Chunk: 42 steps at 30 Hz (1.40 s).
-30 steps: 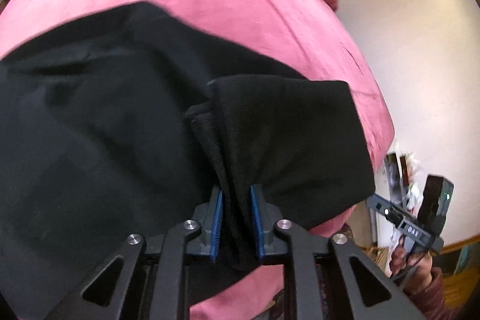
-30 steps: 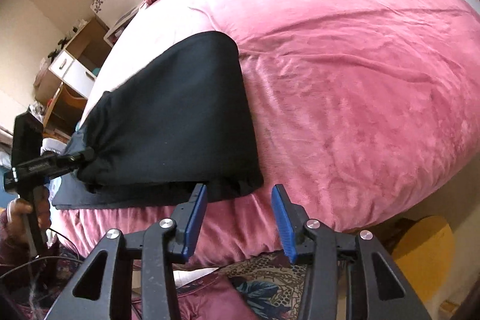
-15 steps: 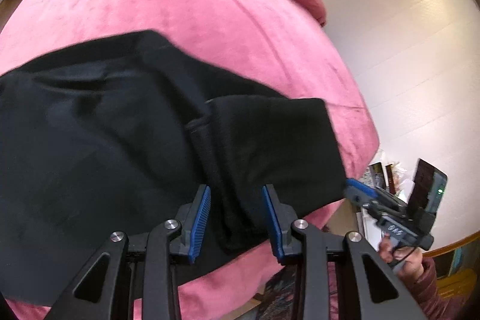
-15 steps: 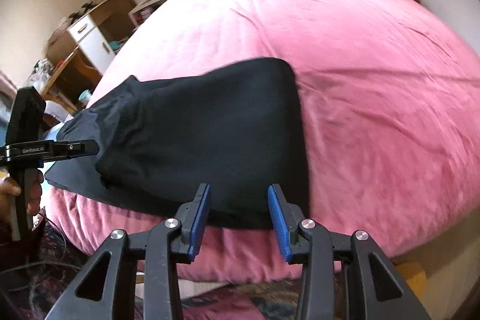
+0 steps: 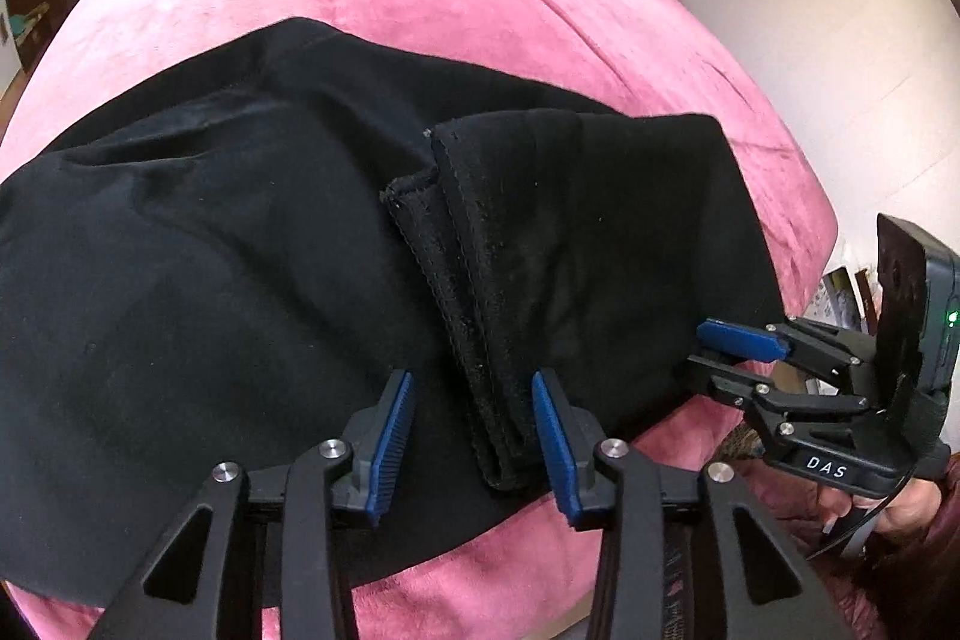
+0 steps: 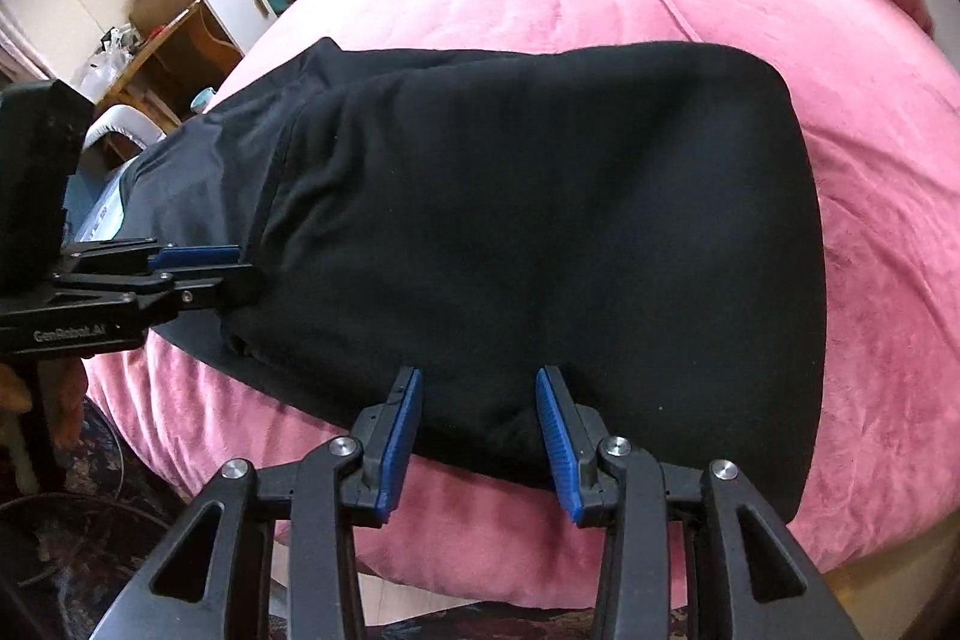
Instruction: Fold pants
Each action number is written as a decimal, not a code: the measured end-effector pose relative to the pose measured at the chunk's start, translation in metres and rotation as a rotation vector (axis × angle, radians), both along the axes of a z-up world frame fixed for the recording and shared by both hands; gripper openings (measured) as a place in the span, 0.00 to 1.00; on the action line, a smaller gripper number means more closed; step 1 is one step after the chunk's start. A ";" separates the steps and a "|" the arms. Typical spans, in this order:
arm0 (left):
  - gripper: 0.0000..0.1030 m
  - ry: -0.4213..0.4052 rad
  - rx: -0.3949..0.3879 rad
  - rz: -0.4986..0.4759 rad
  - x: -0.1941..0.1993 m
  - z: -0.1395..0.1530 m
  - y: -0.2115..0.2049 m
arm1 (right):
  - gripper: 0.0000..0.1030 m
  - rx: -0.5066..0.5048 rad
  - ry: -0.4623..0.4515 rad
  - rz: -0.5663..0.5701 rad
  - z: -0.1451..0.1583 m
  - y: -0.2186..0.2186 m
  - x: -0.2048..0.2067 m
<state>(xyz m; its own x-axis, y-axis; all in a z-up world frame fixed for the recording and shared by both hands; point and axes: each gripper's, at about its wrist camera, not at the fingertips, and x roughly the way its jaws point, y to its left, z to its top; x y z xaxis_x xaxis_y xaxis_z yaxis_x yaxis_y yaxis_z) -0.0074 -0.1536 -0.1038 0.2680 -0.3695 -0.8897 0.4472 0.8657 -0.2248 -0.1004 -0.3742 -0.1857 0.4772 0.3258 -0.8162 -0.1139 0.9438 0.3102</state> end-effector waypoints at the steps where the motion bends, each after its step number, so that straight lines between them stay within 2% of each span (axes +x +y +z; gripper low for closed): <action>1: 0.41 -0.010 0.001 -0.001 -0.001 0.002 0.002 | 0.39 -0.002 -0.001 0.001 0.001 0.001 0.000; 9: 0.42 -0.063 0.005 0.039 -0.011 0.017 0.019 | 0.39 0.009 -0.088 0.013 0.036 0.012 0.008; 15: 0.42 -0.092 0.018 0.113 -0.012 0.026 0.050 | 0.39 0.045 -0.119 0.058 0.051 0.044 0.054; 19: 0.42 -0.123 0.037 0.174 -0.010 0.033 0.070 | 0.39 0.036 -0.115 0.115 0.047 0.077 0.082; 23: 0.42 -0.151 0.048 0.227 -0.009 0.041 0.084 | 0.42 -0.043 -0.060 0.143 0.028 0.108 0.107; 25: 0.42 -0.169 0.056 0.247 -0.010 0.045 0.090 | 0.44 -0.057 -0.068 0.144 0.023 0.113 0.111; 33: 0.48 -0.203 0.070 0.284 -0.013 0.052 0.104 | 0.45 -0.079 -0.113 0.140 0.026 0.114 0.098; 42: 0.50 -0.210 0.084 0.312 -0.013 0.051 0.115 | 0.45 -0.028 -0.137 0.071 0.042 0.104 0.083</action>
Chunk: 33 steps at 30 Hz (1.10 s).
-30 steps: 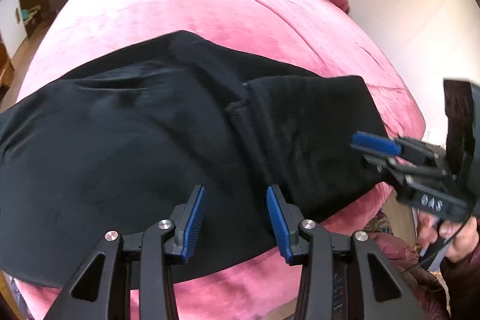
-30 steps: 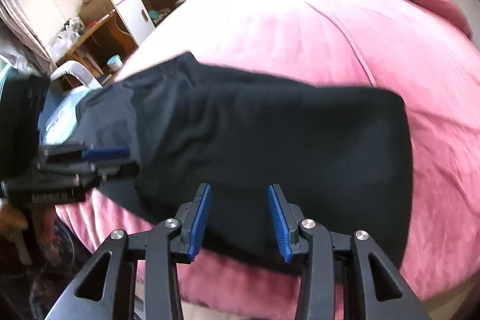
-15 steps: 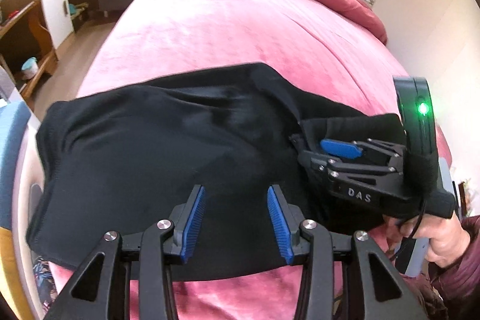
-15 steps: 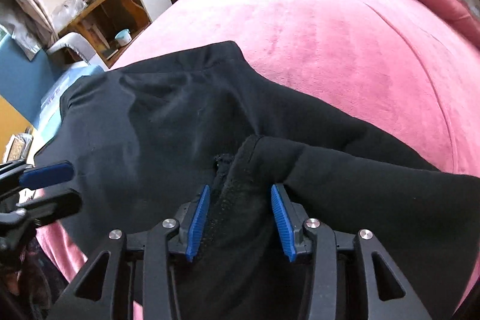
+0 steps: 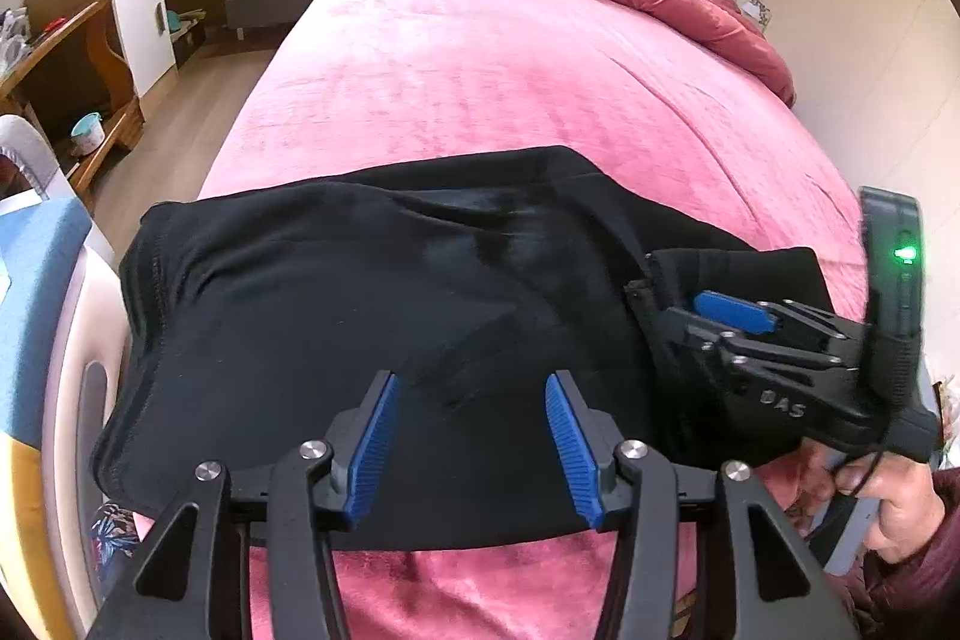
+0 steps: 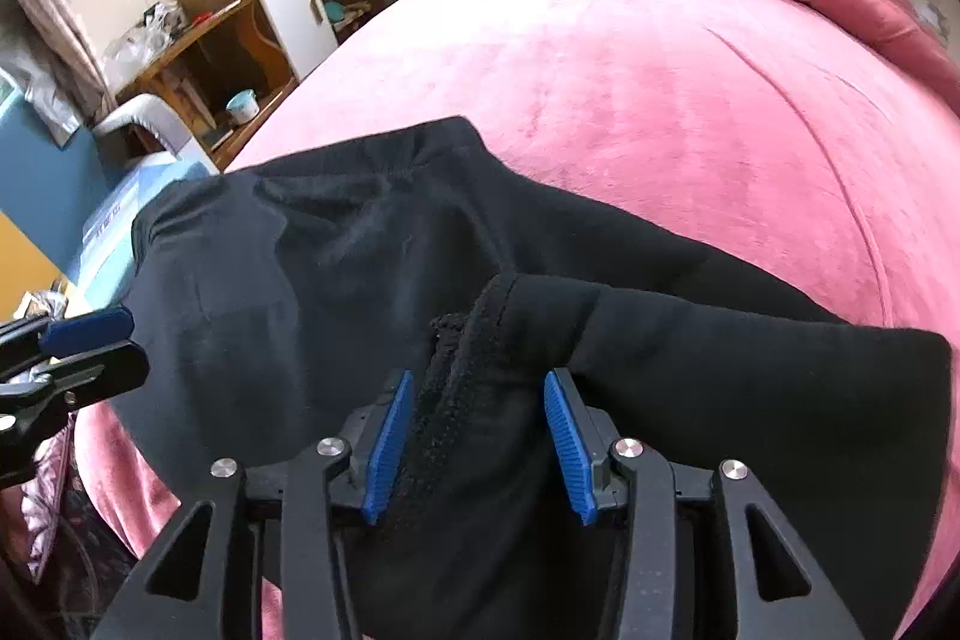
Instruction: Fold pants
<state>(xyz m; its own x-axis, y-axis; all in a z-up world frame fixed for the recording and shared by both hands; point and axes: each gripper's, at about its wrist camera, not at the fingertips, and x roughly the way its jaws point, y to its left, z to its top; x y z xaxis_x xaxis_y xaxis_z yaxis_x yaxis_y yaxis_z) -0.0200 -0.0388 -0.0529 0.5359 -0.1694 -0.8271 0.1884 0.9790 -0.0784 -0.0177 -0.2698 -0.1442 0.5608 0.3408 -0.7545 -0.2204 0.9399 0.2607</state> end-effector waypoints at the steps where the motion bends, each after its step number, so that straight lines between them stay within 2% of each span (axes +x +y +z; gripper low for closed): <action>1: 0.51 0.000 0.000 0.006 0.000 0.000 0.001 | 0.45 0.006 -0.007 -0.008 0.002 -0.002 -0.002; 8: 0.58 0.012 -0.045 0.064 0.005 -0.002 0.016 | 0.47 0.042 -0.032 -0.027 0.016 -0.011 -0.021; 14: 0.58 0.050 -0.142 0.136 0.003 0.004 0.055 | 0.48 0.032 -0.028 -0.011 0.013 -0.005 -0.034; 21: 0.58 0.093 -0.244 0.390 -0.014 0.013 0.153 | 0.49 0.055 -0.011 -0.005 0.002 -0.001 -0.034; 25: 0.58 0.132 -0.359 0.541 -0.026 0.003 0.207 | 0.49 0.069 -0.008 -0.007 -0.001 -0.003 -0.035; 28: 0.58 0.157 -0.460 0.606 -0.031 -0.009 0.227 | 0.50 0.070 -0.005 -0.008 -0.002 -0.003 -0.034; 33: 0.57 0.196 -0.487 0.632 -0.031 -0.024 0.229 | 0.50 0.070 0.001 -0.008 -0.003 -0.003 -0.032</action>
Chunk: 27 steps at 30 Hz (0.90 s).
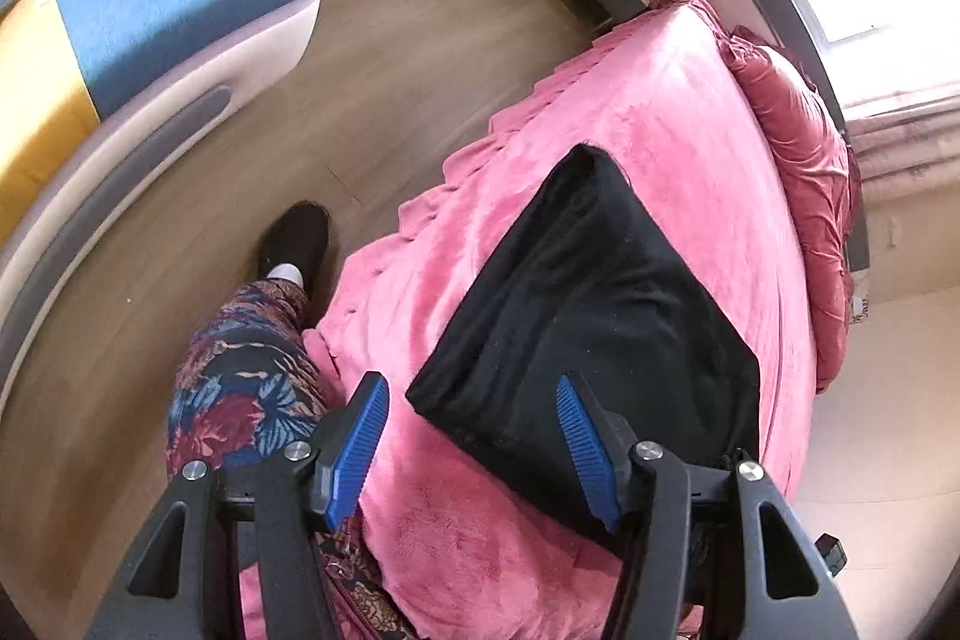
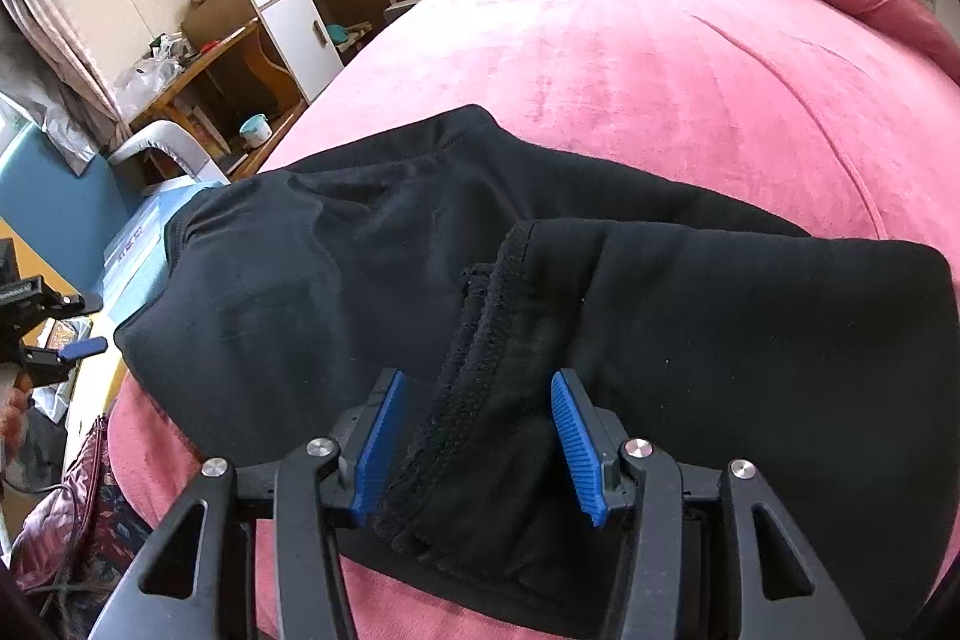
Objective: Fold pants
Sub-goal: 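Grasp the folded pants edge with the left tool, then lift the pants edge with the left tool while the right tool grips the pants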
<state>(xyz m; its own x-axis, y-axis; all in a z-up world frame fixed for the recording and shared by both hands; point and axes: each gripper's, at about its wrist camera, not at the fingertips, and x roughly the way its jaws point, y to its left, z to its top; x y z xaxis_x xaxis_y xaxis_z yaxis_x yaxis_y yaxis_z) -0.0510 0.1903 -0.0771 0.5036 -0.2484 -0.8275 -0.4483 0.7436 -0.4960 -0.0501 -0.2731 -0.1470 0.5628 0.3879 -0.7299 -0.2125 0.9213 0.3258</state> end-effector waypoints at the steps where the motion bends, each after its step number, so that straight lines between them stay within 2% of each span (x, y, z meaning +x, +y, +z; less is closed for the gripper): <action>1: 0.57 0.005 -0.001 -0.002 0.001 -0.001 -0.001 | 0.50 -0.001 0.000 0.001 0.000 0.000 0.000; 10: 0.54 0.036 0.041 -0.033 0.018 -0.017 -0.014 | 0.52 -0.001 0.011 0.002 -0.002 0.000 0.002; 12: 0.47 0.043 0.052 -0.038 0.021 -0.020 -0.016 | 0.55 0.000 0.011 0.004 -0.002 0.001 0.003; 13: 0.36 0.040 0.063 -0.043 0.022 -0.020 -0.017 | 0.58 0.000 0.012 0.008 -0.002 0.002 0.003; 14: 0.28 0.027 0.071 -0.053 0.023 -0.018 -0.018 | 0.59 -0.003 0.011 0.012 -0.002 0.003 0.003; 15: 0.26 0.013 0.086 -0.064 0.023 -0.014 -0.020 | 0.59 -0.008 0.009 0.014 -0.002 0.004 0.002; 16: 0.18 -0.003 0.117 -0.072 0.023 -0.009 -0.023 | 0.59 -0.012 0.009 0.016 -0.002 0.005 0.002; 17: 0.15 -0.026 0.139 -0.084 0.023 -0.003 -0.027 | 0.59 -0.015 0.010 0.017 -0.002 0.005 0.003; 20: 0.14 -0.125 0.147 -0.155 0.023 0.017 -0.043 | 0.60 -0.020 0.018 0.021 -0.003 0.006 0.003; 24: 0.14 -0.271 0.114 -0.313 0.025 0.041 -0.077 | 0.60 -0.016 0.025 0.022 -0.001 0.005 0.005; 27: 0.14 -0.333 0.107 -0.432 0.029 0.049 -0.111 | 0.60 -0.006 0.030 0.026 0.001 0.003 0.005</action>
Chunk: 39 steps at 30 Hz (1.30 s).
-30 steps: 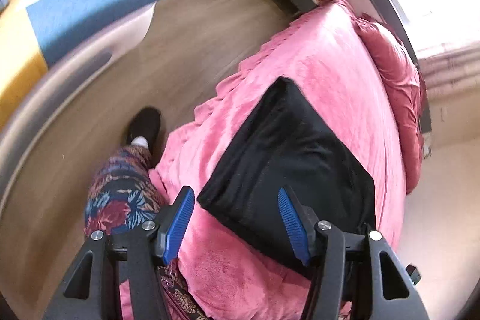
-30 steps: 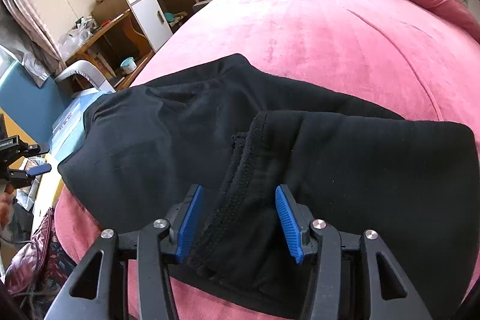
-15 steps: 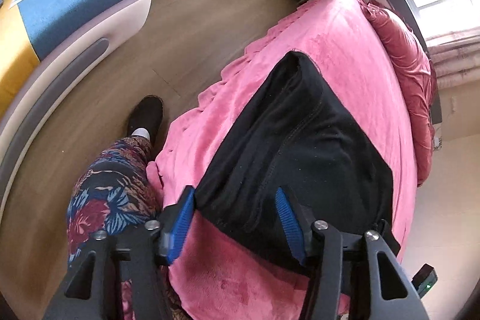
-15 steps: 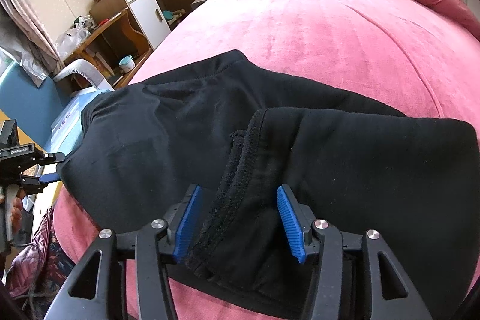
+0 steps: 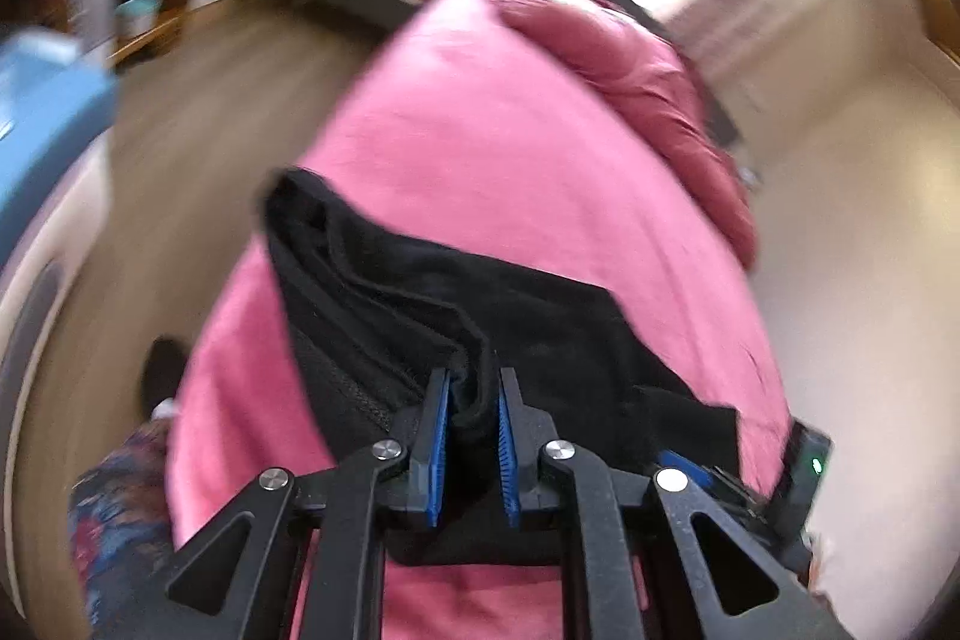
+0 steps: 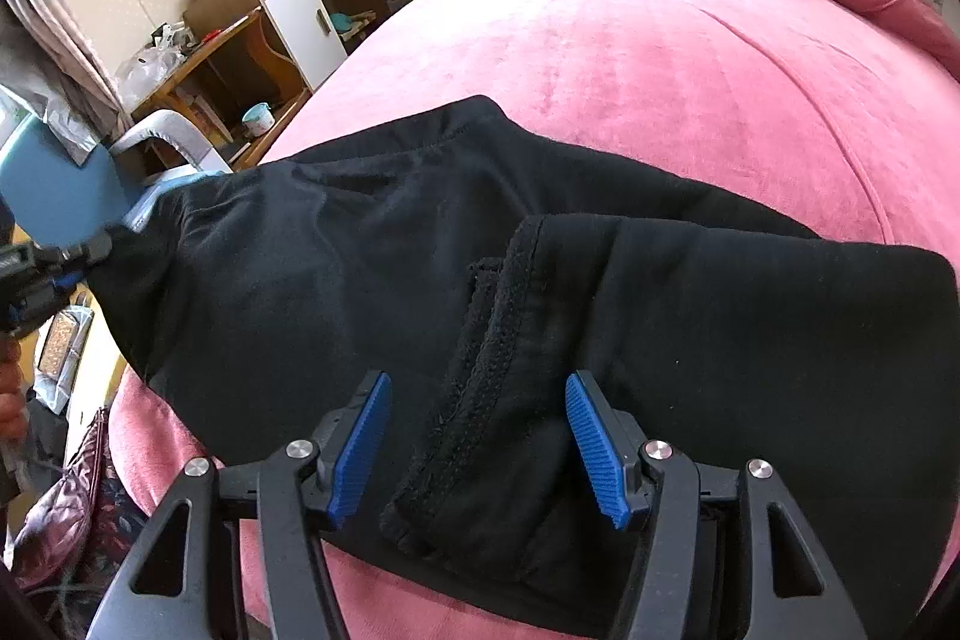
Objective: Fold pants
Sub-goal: 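Lift the pants edge with the left tool while the right tool grips the pants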
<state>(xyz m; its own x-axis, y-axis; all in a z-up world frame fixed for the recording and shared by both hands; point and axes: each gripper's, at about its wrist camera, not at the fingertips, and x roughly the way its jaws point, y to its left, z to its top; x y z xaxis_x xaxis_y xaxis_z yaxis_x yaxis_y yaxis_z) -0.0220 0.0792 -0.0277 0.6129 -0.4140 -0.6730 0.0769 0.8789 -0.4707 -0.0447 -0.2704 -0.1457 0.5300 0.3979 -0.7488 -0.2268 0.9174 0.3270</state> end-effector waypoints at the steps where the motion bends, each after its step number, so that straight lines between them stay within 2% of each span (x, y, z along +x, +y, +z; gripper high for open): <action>1: 0.14 -0.008 0.001 -0.039 0.002 0.000 -0.012 | 0.60 0.007 0.003 -0.001 0.001 -0.001 0.000; 3: 0.14 -0.018 0.017 -0.107 0.006 -0.001 -0.033 | 0.59 0.038 0.008 0.003 0.004 -0.006 0.004; 7: 0.14 -0.019 0.035 -0.192 0.003 -0.006 -0.059 | 0.59 0.248 0.036 0.081 0.020 -0.013 0.018; 10: 0.14 -0.011 0.043 -0.214 0.000 -0.010 -0.062 | 0.60 0.392 0.063 0.175 0.029 -0.003 0.036; 13: 0.14 -0.020 0.066 -0.225 -0.008 -0.008 -0.064 | 0.61 0.541 0.128 0.285 0.032 0.020 0.060; 14: 0.14 -0.023 0.069 -0.227 -0.009 -0.007 -0.065 | 0.61 0.555 0.140 0.323 0.034 0.033 0.069; 19: 0.14 -0.033 0.102 -0.229 -0.010 -0.004 -0.068 | 0.64 0.593 0.199 0.455 0.038 0.090 0.106; 24: 0.13 -0.047 0.147 -0.241 -0.015 -0.002 -0.072 | 0.66 0.568 0.236 0.553 0.042 0.129 0.125; 27: 0.14 -0.054 0.174 -0.247 -0.015 -0.001 -0.079 | 0.68 0.524 0.238 0.602 0.047 0.148 0.129; 30: 0.13 -0.053 0.184 -0.252 -0.017 -0.002 -0.081 | 0.78 0.483 0.238 0.643 0.051 0.164 0.130; 35: 0.13 -0.054 0.201 -0.256 -0.016 -0.002 -0.084 | 0.77 0.378 0.246 0.682 0.050 0.176 0.128; 36: 0.13 -0.054 0.205 -0.258 -0.015 -0.005 -0.090 | 0.74 0.337 0.245 0.680 0.049 0.180 0.127; 38: 0.14 -0.057 0.221 -0.257 -0.016 -0.004 -0.092 | 0.48 0.311 0.246 0.678 0.045 0.181 0.128; 39: 0.14 -0.055 0.223 -0.258 -0.016 -0.004 -0.093 | 0.27 0.304 0.246 0.675 0.043 0.180 0.128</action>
<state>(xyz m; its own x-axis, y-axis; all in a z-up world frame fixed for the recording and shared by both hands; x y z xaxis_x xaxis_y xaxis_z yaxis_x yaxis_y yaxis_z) -0.0381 -0.0136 -0.0318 0.5452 -0.4061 -0.7334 0.3295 0.9082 -0.2580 0.0836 -0.0901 -0.1023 -0.0670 0.7818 -0.6199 -0.5930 0.4685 0.6549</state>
